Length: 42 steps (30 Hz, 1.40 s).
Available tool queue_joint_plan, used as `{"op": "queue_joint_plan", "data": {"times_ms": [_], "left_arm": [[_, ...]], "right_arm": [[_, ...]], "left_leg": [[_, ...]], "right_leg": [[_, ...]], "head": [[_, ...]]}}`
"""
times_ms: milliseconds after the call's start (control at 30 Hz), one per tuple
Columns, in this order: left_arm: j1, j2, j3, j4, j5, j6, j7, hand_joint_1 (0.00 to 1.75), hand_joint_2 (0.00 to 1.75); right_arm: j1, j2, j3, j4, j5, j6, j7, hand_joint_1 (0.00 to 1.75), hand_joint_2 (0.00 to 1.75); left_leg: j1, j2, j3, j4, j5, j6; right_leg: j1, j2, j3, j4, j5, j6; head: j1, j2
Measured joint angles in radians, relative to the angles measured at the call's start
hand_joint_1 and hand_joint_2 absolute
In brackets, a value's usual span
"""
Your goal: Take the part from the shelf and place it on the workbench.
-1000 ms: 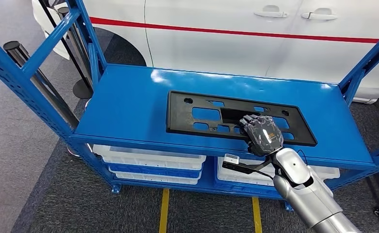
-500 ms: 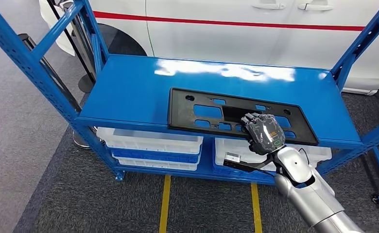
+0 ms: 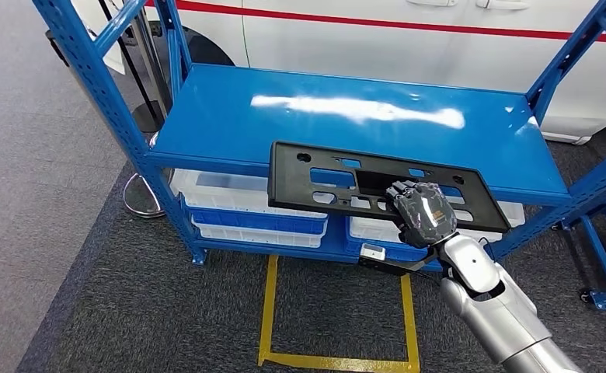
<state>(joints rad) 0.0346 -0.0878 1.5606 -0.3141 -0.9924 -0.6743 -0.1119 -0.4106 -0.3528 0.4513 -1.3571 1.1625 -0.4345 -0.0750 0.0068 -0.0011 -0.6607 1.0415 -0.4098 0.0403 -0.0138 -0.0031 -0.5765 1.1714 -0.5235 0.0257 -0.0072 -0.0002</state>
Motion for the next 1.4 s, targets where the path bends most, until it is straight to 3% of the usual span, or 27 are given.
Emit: {"op": "queue_joint_plan", "data": {"times_ms": [67,100,167,233,300,333,367,433,467,533,600,667,700,767,833,867,900,967,1033,1067,1100,1167,1200,1233,1333,1367,1400], "left_arm": [[0.001,-0.007,0.0,-0.007,0.002,-0.007,0.001,0.0,0.0],[0.001,-0.01,0.0,-0.01,0.002,-0.009,0.001,0.0,0.0],[0.003,-0.012,0.0,-0.016,0.003,-0.012,0.001,0.0,0.0],[0.006,-0.013,0.0,-0.021,0.003,-0.016,0.003,0.0,0.0],[0.009,-0.015,0.0,-0.029,0.008,-0.028,0.008,0.0,0.0],[0.009,-0.017,0.0,-0.036,0.013,-0.036,0.014,0.0,0.0],[0.009,-0.02,0.0,-0.046,0.019,-0.046,0.021,0.0,0.0],[0.009,-0.028,0.0,-0.071,0.029,-0.063,0.035,0.0,0.0],[0.008,-0.032,0.0,-0.082,0.033,-0.069,0.039,0.0,0.0],[0.007,-0.039,0.0,-0.103,0.038,-0.078,0.045,0.0,0.0],[0.007,-0.046,0.0,-0.117,0.039,-0.082,0.046,0.0,0.0],[0.009,-0.053,0.0,-0.128,0.04,-0.086,0.051,0.0,0.0],[0.01,-0.058,0.0,-0.135,0.043,-0.089,0.054,0.0,0.0],[0.01,-0.068,0.0,-0.155,0.053,-0.101,0.065,0.0,0.0],[0.01,-0.079,0.0,-0.18,0.067,-0.116,0.079,0.0,0.0],[0.01,-0.085,0.0,-0.193,0.073,-0.122,0.086,0.0,0.0],[0.011,-0.091,0.0,-0.203,0.078,-0.127,0.091,0.0,0.0],[0.011,-0.103,0.0,-0.222,0.085,-0.136,0.1,0.0,0.0],[0.011,-0.115,0.0,-0.24,0.092,-0.143,0.106,0.0,0.0],[0.011,-0.119,0.0,-0.248,0.094,-0.144,0.108,0.0,0.0],[0.011,-0.123,0.0,-0.255,0.095,-0.146,0.109,0.0,0.0],[0.013,-0.127,0.0,-0.267,0.097,-0.149,0.112,0.0,0.0],[0.015,-0.128,0.001,-0.273,0.099,-0.151,0.114,0.0,0.0],[0.017,-0.13,0.001,-0.278,0.1,-0.153,0.117,0.0,0.0],[0.018,-0.134,0.002,-0.292,0.11,-0.165,0.127,0.0,0.0],[0.018,-0.136,0.002,-0.298,0.115,-0.17,0.132,0.0,0.0],[0.018,-0.139,0.002,-0.305,0.119,-0.174,0.137,0.0,0.0]], "right_arm": [[-0.008,-0.002,0.0,-0.002,-0.001,0.0,-0.001,1.75,1.75],[-0.011,-0.003,0.0,-0.003,-0.002,0.0,-0.002,1.75,1.75],[-0.014,-0.004,0.0,-0.003,-0.003,0.001,-0.002,1.75,1.75],[-0.015,-0.005,0.0,-0.002,-0.005,0.004,-0.003,1.75,1.75],[-0.016,-0.006,0.0,-0.002,-0.011,0.011,-0.006,1.75,1.75],[-0.018,-0.006,0.0,0.0,-0.015,0.016,-0.008,1.75,1.75],[-0.02,-0.007,0.0,0.002,-0.019,0.021,-0.009,1.75,1.75],[-0.026,-0.008,0.0,0.007,-0.024,0.032,-0.013,1.75,1.75],[-0.029,-0.009,0.0,0.009,-0.025,0.036,-0.014,1.75,1.75],[-0.035,-0.012,-0.001,0.011,-0.027,0.039,-0.016,1.75,1.75],[-0.04,-0.016,-0.001,0.013,-0.029,0.039,-0.017,1.75,1.75],[-0.044,-0.018,-0.001,0.017,-0.032,0.041,-0.017,1.75,1.75],[-0.045,-0.019,-0.001,0.019,-0.033,0.044,-0.017,1.75,1.75],[-0.05,-0.023,-0.001,0.024,-0.038,0.054,-0.017,1.75,1.75],[-0.059,-0.028,0.0,0.029,-0.046,0.065,-0.017,1.75,1.75],[-0.063,-0.029,0.0,0.031,-0.049,0.069,-0.017,1.75,1.75],[-0.067,-0.031,0.0,0.034,-0.053,0.072,-0.017,1.75,1.75],[-0.076,-0.035,0.0,0.037,-0.058,0.076,-0.017,1.75,1.75],[-0.09,-0.038,0.0,0.038,-0.061,0.078,-0.018,1.75,1.75],[-0.097,-0.039,0.0,0.038,-0.062,0.08,-0.018,1.75,1.75],[-0.102,-0.041,0.0,0.038,-0.063,0.081,-0.019,1.75,1.75],[-0.108,-0.044,0.001,0.039,-0.066,0.086,-0.019,1.75,1.75],[-0.11,-0.045,0.002,0.04,-0.067,0.089,-0.019,1.75,1.75],[-0.112,-0.045,0.002,0.041,-0.068,0.092,-0.019,1.75,1.75],[-0.117,-0.045,0.004,0.043,-0.07,0.099,-0.019,1.75,1.75],[-0.118,-0.045,0.005,0.044,-0.07,0.103,-0.019,1.75,1.75],[-0.119,-0.045,0.005,0.045,-0.07,0.106,-0.019,1.75,1.75]], "left_leg": [[-0.002,0.0,-0.01,-0.003,0.022,-0.009],[-0.002,0.0,-0.012,-0.007,0.033,-0.015],[-0.001,-0.001,-0.016,-0.015,0.046,-0.027],[0.0,-0.003,-0.032,0.021,-0.011,-0.035],[0.003,-0.002,-0.057,0.129,-0.12,-0.041],[0.005,-0.002,-0.065,0.192,-0.155,-0.045],[0.005,-0.002,-0.066,0.242,-0.163,-0.049],[0.007,-0.002,-0.027,0.26,-0.113,-0.054],[0.008,-0.002,0.019,0.218,-0.09,-0.054],[0.006,-0.003,0.126,0.079,-0.106,-0.049],[0.0,-0.005,0.174,-0.006,-0.141,-0.036],[-0.001,-0.004,0.163,-0.016,-0.126,-0.018],[0.0,-0.002,0.153,-0.018,-0.113,-0.009],[0.003,0.003,0.125,-0.02,-0.083,0.006],[0.002,0.004,0.092,-0.019,-0.056,0.011],[0.002,0.005,0.075,-0.018,-0.044,0.01],[0.001,0.005,0.058,-0.017,-0.032,0.009],[0.001,0.004,0.029,-0.016,-0.008,0.004],[-0.001,0.004,0.01,-0.014,0.012,-0.005],[-0.002,0.004,0.006,-0.016,0.022,-0.011],[-0.002,0.003,0.004,-0.019,0.033,-0.017],[0.0,0.002,0.0,-0.026,0.049,-0.029],[0.0,0.001,-0.008,-0.019,0.036,-0.035],[0.0,0.0,-0.02,0.006,0.001,-0.039],[0.003,0.0,-0.06,0.179,-0.148,-0.049],[0.003,0.0,-0.064,0.233,-0.161,-0.052],[0.004,0.0,-0.056,0.263,-0.147,-0.054]], "right_leg": [[0.01,0.001,0.093,-0.129,-0.021,-0.015],[0.014,0.001,0.11,-0.161,-0.029,-0.02],[0.013,-0.003,0.1,-0.176,-0.008,-0.031],[0.008,-0.008,0.077,-0.187,0.022,-0.046],[0.007,-0.01,0.044,-0.185,0.049,-0.054],[0.007,-0.011,0.024,-0.181,0.063,-0.055],[0.008,-0.012,0.003,-0.176,0.076,-0.053],[0.007,-0.013,-0.042,-0.16,0.099,-0.048],[0.006,-0.013,-0.063,-0.149,0.108,-0.044],[0.006,-0.013,-0.096,-0.126,0.123,-0.033],[0.007,-0.014,-0.108,-0.119,0.139,-0.02],[0.004,-0.013,-0.113,-0.123,0.151,-0.007],[0.002,-0.011,-0.12,-0.116,0.135,-0.001],[-0.002,-0.007,-0.144,-0.048,0.044,0.009],[-0.004,-0.006,-0.163,0.07,-0.047,0.018],[-0.004,-0.006,-0.163,0.117,-0.058,0.021],[-0.005,-0.006,-0.15,0.137,-0.044,0.022],[-0.006,-0.005,-0.072,0.077,0.008,0.018],[-0.002,-0.002,0.042,-0.071,0.01,0.006],[0.002,0.0,0.08,-0.128,-0.001,-0.001],[0.006,0.001,0.098,-0.162,-0.011,-0.007],[0.006,-0.003,0.09,-0.177,0.004,-0.021],[0.004,-0.005,0.081,-0.182,0.016,-0.03],[0.002,-0.008,0.068,-0.187,0.032,-0.039],[0.002,-0.011,0.02,-0.184,0.071,-0.053],[0.002,-0.012,0.001,-0.179,0.082,-0.053],[0.003,-0.013,-0.019,-0.172,0.093,-0.051]], "head": [[0.0,0.0],[0.0,0.0],[0.002,0.0],[0.001,0.0],[0.0,0.0],[-0.001,0.0],[0.0,0.0],[-0.001,0.0],[-0.001,0.0],[-0.001,0.0],[0.0,0.0],[0.0,0.0],[0.0,0.0],[0.001,0.0],[0.002,0.0],[0.002,0.0],[0.002,0.0],[0.002,0.0],[0.001,0.0],[0.002,0.0],[0.001,0.0],[0.002,0.0],[0.001,0.0],[0.001,0.0],[0.001,0.0],[0.001,0.0],[0.001,0.0]]}}
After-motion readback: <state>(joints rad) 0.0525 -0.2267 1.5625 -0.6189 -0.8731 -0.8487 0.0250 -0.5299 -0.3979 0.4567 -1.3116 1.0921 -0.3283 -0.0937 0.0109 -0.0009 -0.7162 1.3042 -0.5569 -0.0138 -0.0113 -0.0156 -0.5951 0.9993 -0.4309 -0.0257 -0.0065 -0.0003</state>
